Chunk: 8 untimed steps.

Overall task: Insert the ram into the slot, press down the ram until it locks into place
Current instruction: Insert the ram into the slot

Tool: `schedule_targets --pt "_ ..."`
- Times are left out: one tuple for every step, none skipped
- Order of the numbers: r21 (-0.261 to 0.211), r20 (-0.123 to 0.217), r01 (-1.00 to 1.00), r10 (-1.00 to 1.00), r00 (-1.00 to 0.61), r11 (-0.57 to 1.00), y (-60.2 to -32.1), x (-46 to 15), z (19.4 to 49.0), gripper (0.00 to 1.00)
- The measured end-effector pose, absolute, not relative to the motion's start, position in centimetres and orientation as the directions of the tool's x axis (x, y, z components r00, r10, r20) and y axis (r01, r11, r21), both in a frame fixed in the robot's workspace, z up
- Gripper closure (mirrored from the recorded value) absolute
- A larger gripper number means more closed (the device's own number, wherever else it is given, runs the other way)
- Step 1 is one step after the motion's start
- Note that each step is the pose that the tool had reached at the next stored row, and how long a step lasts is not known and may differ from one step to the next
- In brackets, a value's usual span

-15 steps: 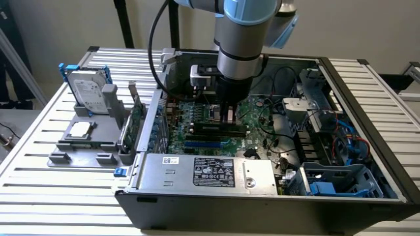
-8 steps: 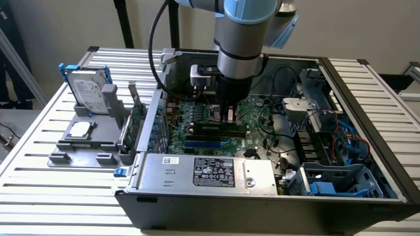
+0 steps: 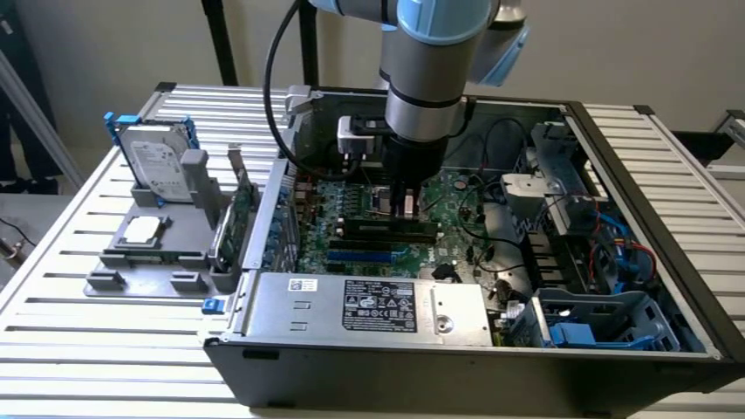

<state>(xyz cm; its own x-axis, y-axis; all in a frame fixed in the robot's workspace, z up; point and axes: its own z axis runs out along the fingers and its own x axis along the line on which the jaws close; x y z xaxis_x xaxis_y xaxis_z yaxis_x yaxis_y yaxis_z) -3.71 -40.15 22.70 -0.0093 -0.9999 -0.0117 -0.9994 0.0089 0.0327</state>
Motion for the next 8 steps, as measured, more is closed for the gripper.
schedule_targets --pt "0.033 -0.012 -0.999 -1.0 -0.009 0.009 -40.14 -3.71 22.7 0.87" --pt "0.033 -0.012 -0.999 -1.0 -0.01 0.009 -40.11 -3.71 22.69 0.87" --pt "0.033 -0.012 -0.999 -1.0 -0.01 0.01 -40.09 -3.71 22.7 0.87" --pt "0.033 -0.012 -0.999 -1.0 -0.011 0.01 -40.09 -3.71 22.7 0.87" --pt "0.033 -0.012 -0.999 -1.0 -0.011 0.01 -40.09 -3.71 22.7 0.87" --pt "0.033 -0.012 -0.999 -1.0 -0.011 0.01 -40.08 -3.71 22.7 0.87" --pt "0.033 -0.012 -0.999 -1.0 -0.011 0.01 -40.08 -3.71 22.69 0.87" --pt "0.033 -0.012 -0.999 -1.0 -0.011 0.011 -40.08 -3.72 22.68 0.87"
